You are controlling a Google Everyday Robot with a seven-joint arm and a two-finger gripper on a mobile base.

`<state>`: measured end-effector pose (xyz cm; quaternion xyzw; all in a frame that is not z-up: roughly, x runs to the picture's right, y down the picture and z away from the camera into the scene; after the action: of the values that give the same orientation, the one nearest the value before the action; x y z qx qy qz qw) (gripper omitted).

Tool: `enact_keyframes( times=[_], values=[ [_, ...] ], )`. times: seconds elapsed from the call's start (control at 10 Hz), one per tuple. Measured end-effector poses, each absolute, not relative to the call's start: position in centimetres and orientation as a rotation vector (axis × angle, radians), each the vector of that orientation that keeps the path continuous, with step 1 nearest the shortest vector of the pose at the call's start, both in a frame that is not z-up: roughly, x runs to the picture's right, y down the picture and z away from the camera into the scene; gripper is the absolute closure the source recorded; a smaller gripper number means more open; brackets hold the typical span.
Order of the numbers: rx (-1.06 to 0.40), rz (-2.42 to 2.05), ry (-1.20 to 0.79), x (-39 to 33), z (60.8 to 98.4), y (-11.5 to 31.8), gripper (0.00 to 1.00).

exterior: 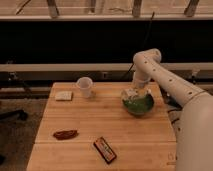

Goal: Place the bottle in the ceramic bowl

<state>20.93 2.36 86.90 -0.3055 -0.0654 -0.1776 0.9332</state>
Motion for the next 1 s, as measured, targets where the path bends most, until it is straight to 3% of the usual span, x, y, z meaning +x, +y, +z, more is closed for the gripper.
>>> enact_keyframes(
  times=[0.2, 1.0],
  values=[
    [-0.626, -0.363, -0.134, 21.04, 86.92, 2.43, 0.68],
    [-0.627, -0.366, -0.135, 21.25, 87.06, 2.70, 0.67]
  ],
)
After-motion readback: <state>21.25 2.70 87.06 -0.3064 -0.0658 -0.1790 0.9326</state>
